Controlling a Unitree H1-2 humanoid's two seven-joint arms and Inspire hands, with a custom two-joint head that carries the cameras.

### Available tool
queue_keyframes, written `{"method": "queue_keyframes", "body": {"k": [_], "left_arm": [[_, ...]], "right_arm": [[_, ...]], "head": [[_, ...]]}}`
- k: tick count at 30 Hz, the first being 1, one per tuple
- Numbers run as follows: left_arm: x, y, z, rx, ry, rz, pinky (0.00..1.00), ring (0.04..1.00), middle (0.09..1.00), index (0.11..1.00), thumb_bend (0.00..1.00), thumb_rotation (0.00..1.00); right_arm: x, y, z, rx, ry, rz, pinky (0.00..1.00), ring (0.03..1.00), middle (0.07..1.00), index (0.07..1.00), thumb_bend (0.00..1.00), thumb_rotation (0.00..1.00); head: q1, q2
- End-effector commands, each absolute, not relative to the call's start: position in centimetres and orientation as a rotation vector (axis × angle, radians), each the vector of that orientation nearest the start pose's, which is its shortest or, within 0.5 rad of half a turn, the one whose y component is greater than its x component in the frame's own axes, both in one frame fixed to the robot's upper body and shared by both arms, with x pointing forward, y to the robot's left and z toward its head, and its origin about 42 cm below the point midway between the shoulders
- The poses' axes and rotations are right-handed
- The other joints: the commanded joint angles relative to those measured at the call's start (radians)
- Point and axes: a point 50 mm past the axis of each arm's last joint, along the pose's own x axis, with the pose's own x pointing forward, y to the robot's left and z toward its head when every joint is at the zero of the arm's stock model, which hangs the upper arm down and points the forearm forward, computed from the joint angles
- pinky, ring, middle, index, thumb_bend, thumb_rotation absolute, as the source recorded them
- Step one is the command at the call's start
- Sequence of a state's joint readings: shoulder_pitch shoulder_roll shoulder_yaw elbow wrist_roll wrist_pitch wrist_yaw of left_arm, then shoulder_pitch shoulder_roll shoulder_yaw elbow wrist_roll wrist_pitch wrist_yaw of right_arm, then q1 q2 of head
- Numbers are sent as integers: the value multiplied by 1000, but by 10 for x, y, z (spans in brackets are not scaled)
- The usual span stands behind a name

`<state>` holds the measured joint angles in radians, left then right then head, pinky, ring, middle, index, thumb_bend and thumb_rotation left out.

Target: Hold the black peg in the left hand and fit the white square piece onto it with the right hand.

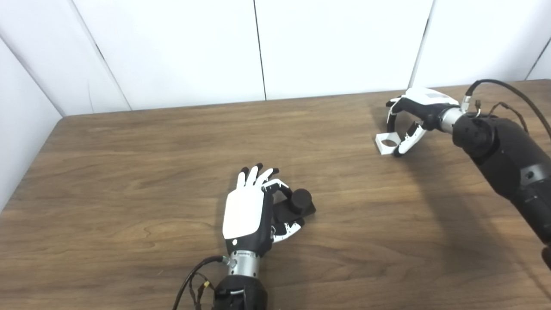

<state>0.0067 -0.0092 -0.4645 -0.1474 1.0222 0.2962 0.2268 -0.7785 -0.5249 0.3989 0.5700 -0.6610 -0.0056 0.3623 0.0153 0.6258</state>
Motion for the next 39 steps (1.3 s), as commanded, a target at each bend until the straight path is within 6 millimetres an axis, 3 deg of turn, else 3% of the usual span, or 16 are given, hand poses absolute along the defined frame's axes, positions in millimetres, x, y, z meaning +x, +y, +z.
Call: {"method": "queue_keyframes", "body": {"k": [1, 39], "left_arm": [[256, 85, 133, 952, -199, 0, 1000, 954, 858, 489, 510, 89], [259, 84, 133, 949, -197, 4, 1000, 958, 862, 489, 510, 88]], "right_arm": [[510, -284, 260, -1428, -3, 432, 907, 984, 923, 493, 523, 143], [512, -283, 265, -1430, -19, 446, 891, 963, 901, 491, 524, 136]], "head": [[1, 1], [6, 4]]}}
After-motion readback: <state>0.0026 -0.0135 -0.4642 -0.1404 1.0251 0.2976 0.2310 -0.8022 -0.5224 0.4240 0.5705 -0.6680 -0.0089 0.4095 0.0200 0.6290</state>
